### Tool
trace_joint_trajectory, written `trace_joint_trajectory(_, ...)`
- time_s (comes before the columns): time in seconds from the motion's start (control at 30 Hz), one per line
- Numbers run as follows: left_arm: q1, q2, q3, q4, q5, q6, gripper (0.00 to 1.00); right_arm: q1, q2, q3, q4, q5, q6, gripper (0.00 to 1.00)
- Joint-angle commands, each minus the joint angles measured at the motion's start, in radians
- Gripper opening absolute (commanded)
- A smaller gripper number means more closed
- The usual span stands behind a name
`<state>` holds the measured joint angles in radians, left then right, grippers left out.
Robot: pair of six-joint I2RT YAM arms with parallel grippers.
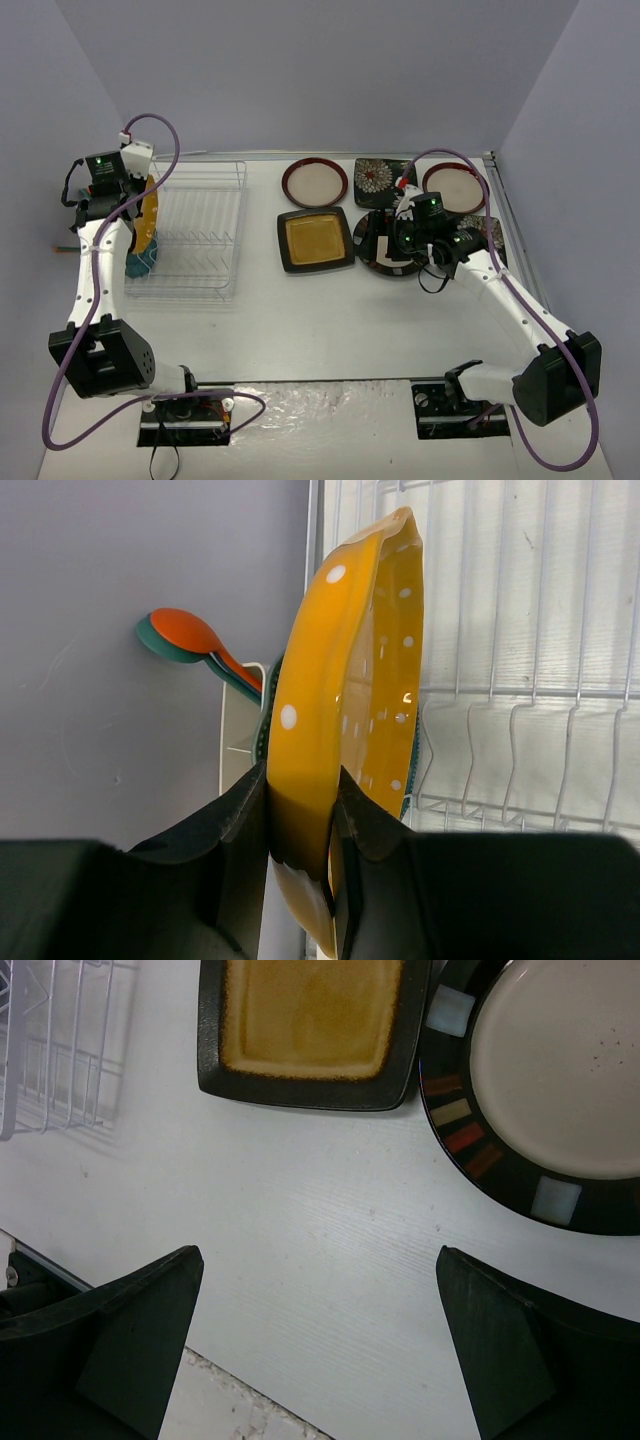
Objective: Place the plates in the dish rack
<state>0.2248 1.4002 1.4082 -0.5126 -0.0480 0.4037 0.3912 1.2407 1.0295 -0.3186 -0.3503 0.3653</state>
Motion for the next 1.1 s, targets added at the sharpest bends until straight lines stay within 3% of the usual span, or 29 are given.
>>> trace_joint_trajectory(0.0,0.011,-0.078,0.067,0.144,-0.05,0.037,0.0,-0.006,-0.009,-0.002,0.046,-0.024,-0.012,1.0)
trace_joint_trajectory(0.63,0.011,-0.047,-0.092,0.186,-0.023,0.017,0.0,-0.006,-0.018,-0.028,0.055,-0.019,-0.011,1.0)
trace_joint_trajectory(0.77,0.011,-0.038,-0.124,0.203,-0.028,0.008,0.11,-0.008,-0.019,-0.033,0.056,-0.018,-0.01,1.0)
trace_joint_trajectory(1.07,0.011,-0.056,-0.185,0.223,-0.047,-0.039,0.26,-0.009,-0.031,-0.057,0.061,0.018,0.008,1.0)
